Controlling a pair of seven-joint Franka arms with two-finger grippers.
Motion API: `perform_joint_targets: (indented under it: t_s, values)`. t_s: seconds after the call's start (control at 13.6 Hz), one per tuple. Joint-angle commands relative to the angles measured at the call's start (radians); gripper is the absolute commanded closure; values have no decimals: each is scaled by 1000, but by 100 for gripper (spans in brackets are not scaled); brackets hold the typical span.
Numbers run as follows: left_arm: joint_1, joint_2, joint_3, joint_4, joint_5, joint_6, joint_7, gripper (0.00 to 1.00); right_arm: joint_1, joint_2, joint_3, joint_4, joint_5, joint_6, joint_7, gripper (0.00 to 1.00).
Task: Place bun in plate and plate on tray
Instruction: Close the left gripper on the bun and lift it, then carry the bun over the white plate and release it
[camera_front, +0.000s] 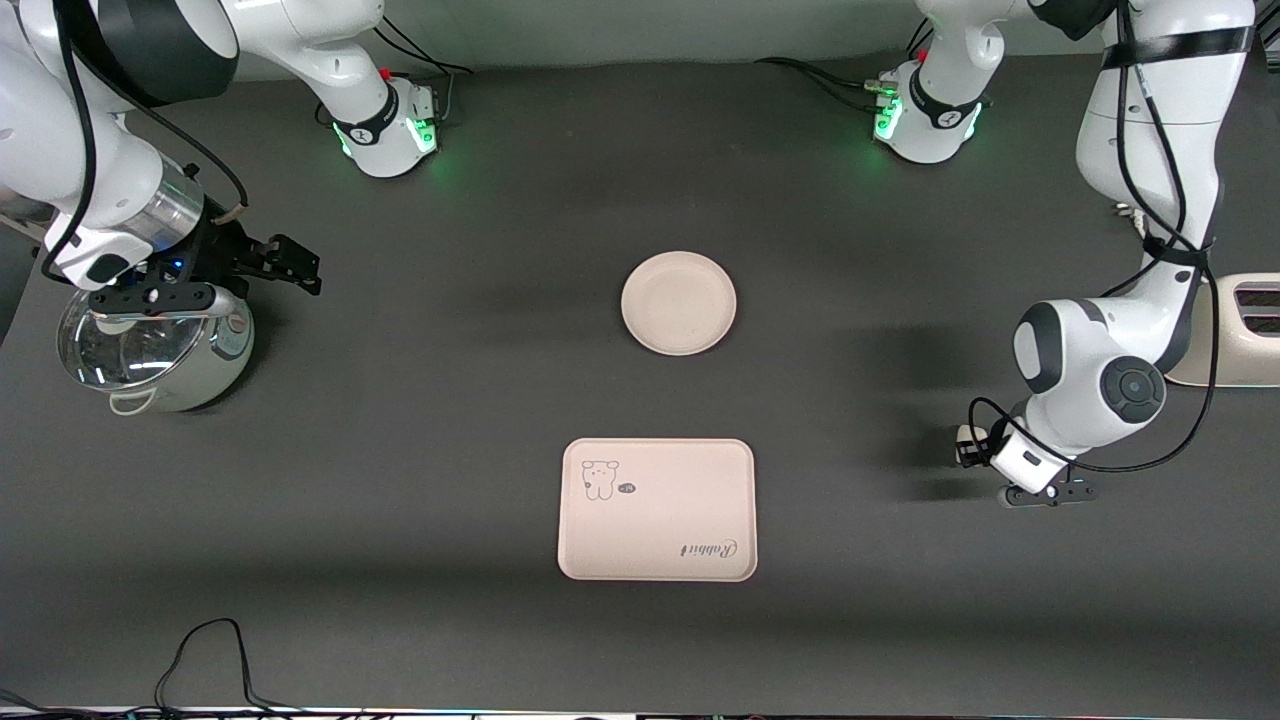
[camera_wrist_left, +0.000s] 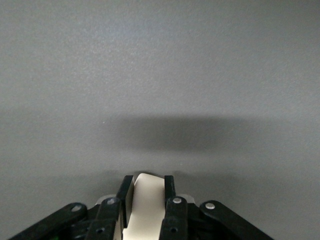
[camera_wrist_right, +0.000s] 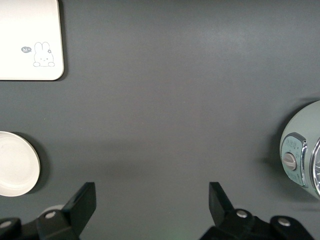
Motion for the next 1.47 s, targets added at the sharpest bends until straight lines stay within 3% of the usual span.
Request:
perform_joint_targets:
  t_s: [0.0, 0.44, 0.59, 0.73, 0.95, 1.17, 1.39]
  values:
    - [5, -65, 5, 45, -11, -145, 29, 70, 6, -8, -12, -6, 15, -1, 22, 0]
    - [19, -295, 7, 381, -13, -854, 27, 70, -19, -1, -14, -4, 15, 16, 22, 0]
    - [18, -404, 7, 407, -13, -978, 26, 70, -16, 9, -12, -4, 15, 34, 36, 0]
    - [10, -504, 2, 354, -16, -993, 9, 70, -11, 13, -9, -4, 15, 34, 42, 0]
    - [-54, -533, -40, 337, -23, -1018, -119, 71, -11, 13, -9, -4, 15, 22, 39, 0]
    - [-213, -482, -100, 319, -27, -936, -374, 71, -11, 33, -7, -6, 13, 28, 39, 0]
    - [-426, -354, -108, 315, -22, -796, -657, 68, -11, 32, -7, -6, 15, 22, 27, 0]
